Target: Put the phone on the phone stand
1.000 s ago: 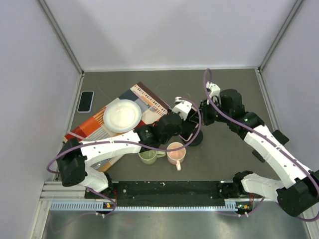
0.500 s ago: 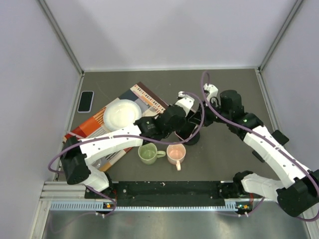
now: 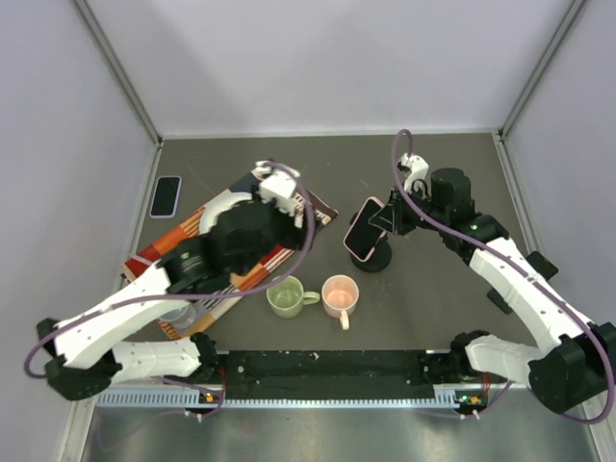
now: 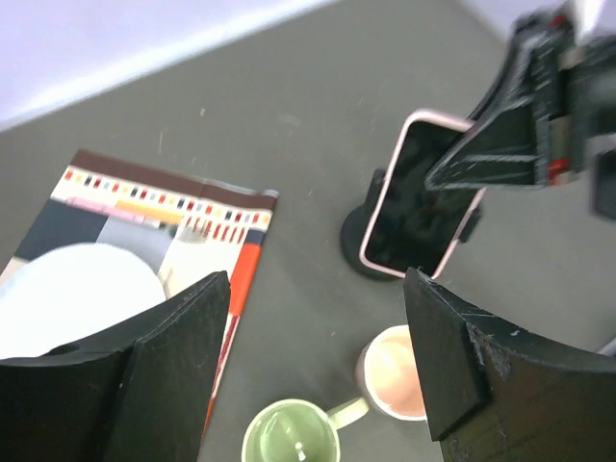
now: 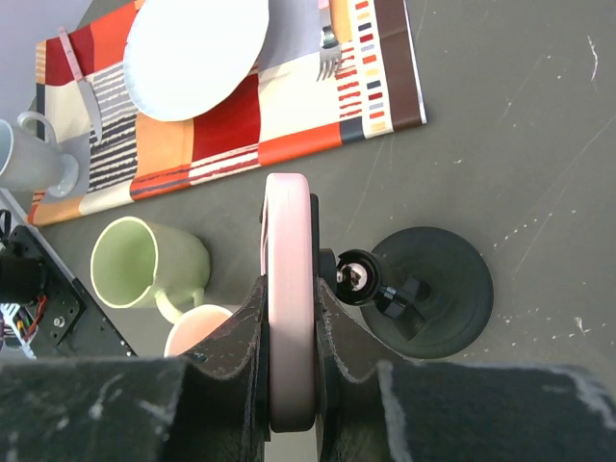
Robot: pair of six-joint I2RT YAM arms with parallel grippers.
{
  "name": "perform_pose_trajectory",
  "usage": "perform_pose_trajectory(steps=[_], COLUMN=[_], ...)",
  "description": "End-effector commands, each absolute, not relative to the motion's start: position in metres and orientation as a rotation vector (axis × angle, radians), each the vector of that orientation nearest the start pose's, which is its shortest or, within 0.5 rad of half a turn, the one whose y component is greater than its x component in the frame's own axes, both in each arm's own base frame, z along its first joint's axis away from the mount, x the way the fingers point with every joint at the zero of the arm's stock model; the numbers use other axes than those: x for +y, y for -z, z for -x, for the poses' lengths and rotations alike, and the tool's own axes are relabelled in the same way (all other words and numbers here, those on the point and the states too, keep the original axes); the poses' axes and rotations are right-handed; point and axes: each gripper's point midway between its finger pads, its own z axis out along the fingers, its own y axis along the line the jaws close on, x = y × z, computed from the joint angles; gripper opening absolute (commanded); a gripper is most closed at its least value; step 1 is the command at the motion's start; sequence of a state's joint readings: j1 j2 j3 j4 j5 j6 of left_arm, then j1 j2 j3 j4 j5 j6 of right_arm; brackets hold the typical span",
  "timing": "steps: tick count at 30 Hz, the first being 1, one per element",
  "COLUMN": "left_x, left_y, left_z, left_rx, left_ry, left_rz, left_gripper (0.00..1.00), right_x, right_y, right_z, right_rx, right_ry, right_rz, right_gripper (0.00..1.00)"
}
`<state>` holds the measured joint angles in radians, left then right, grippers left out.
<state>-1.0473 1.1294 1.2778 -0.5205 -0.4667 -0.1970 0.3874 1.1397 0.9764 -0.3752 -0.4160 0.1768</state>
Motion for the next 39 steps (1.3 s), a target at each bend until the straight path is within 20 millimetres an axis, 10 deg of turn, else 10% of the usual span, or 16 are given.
perform_pose_trajectory(steps=[1,8,15,23,24,39], left_x=[-0.26,-0.263,-0.283,-0.319,-0.324,-0.352], left_y=[-0.348,-0.335,-0.328,-0.3,-0.296,-0.223], left_z=[-0.216,-0.222,-0.221,-0.234,-0.236,-0.253], left_rx=[1.749,1.756,1.727,1.742,1.731,1.821], left_ry=[0.561,0.678,1.049,1.287,1.306,1.405], left_rz=[-0.503,-0.5,-0.549,-0.721,-0.742,-0.672], left_gripper=[0.78,0.78,0.8,0.89,0.89,0.81], right_x=[0.131,0.139,0.147,0.157,0.156,0.166], right_y=[-0.13,-0.149,-0.183,-0.229,-0.236,-0.274], right_z=[-0.281,-0.28,-0.267,-0.252,-0.248,-0.232], right_rx=[2.422,2.391,2.33,2.232,2.224,2.157], right_ry=[-0.352,-0.436,-0.548,-0.701,-0.723,-0.809], right_rz=[0.438,0.407,0.411,0.259,0.192,-0.101], right_gripper=[0.0,0.0,0.56,0.8,0.99,0.99])
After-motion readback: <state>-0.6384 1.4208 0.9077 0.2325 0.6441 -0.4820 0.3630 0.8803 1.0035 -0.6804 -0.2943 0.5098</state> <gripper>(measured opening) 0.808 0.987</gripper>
